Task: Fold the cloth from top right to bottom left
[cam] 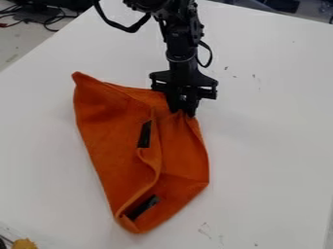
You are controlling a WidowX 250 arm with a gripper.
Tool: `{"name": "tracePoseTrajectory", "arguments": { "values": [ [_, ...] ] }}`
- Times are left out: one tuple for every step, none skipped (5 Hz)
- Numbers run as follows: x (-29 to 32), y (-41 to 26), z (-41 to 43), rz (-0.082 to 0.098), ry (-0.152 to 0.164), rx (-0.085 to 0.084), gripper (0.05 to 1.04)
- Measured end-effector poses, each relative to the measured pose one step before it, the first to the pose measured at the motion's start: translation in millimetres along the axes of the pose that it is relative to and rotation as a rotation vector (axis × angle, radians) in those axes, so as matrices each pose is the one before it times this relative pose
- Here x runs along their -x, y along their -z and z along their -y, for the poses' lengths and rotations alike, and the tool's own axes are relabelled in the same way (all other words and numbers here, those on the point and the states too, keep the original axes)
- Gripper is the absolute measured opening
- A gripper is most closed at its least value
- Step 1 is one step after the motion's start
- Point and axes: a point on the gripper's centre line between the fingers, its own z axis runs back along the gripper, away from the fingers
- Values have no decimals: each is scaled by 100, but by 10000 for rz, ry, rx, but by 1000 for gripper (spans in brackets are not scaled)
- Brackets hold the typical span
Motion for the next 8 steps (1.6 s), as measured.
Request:
{"name": "tracePoseTrajectory", "arguments": {
  "values": [
    [906, -2411, -602, 368, -309, -486, 225],
    [1209, -2342, -914, 727, -397, -268, 153],
    [1510, -1812, -860, 726, -347, -22, 119],
    [1907, -625, -3154, 556, -912, 107, 109],
    [2070, -1005, -2715, 643, -646, 117, 109],
    [1945, -278, -2446, 205, -532, 56, 109],
    [1863, 1096, -1728, -241, -455, 282, 109],
    [1002, 795, -838, -202, -247, 178, 149]
  ]
}}
